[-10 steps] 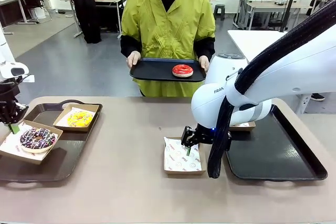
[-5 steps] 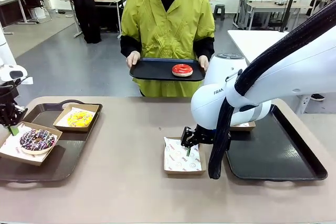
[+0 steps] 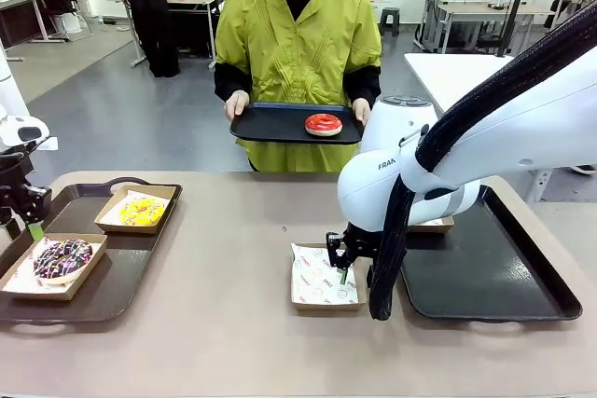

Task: Individually package the donuts and arrange them on the tray.
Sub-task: Place the picked Paper togo box on the Handle tray while simultaneously picking up another Paper togo box from the table with the other hand.

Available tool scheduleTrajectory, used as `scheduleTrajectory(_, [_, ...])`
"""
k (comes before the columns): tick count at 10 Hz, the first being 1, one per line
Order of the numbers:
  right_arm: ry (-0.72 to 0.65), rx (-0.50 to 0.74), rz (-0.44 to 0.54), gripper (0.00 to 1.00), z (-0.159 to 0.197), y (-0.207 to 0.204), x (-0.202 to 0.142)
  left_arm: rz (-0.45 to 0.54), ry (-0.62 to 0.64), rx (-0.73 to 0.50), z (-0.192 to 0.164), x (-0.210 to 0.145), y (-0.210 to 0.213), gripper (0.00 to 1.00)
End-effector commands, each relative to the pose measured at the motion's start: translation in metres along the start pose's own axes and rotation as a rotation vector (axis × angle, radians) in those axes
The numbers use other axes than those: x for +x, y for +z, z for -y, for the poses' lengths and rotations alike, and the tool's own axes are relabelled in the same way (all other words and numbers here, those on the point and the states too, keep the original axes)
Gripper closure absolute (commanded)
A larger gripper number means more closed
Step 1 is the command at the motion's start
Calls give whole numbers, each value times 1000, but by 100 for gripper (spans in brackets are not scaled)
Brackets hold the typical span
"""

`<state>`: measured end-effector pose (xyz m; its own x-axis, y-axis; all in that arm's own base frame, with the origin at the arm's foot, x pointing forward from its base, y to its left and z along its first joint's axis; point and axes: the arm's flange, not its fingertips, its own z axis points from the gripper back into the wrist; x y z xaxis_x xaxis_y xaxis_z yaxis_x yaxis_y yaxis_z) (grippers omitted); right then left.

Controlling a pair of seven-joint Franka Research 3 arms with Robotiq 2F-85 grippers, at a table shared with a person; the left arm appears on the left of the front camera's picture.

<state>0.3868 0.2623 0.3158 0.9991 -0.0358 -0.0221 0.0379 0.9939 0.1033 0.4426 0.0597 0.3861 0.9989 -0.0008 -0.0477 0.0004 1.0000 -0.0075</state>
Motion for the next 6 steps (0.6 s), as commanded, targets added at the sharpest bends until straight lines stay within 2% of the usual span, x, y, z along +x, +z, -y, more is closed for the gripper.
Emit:
scheduleTrajectory(1, [11, -15, 9, 87, -3, -2, 4, 10, 18, 30, -2, -1, -4, 0])
scheduleTrajectory(2, [12, -15, 11, 97, -3, -2, 4, 8, 18, 32, -2, -1, -4, 0])
scheduleTrajectory(3, [8, -15, 9, 100, -2, -2, 5, 7, 18, 33, -2, 0, -4, 6])
scheduleTrajectory(4, [6, -16, 8, 100, -2, -2, 5, 5, 17, 33, -2, 0, -3, 0])
scheduleTrajectory(6, [3, -15, 9, 100, -1, -2, 5, -1, 18, 28, -2, 0, -3, 0])
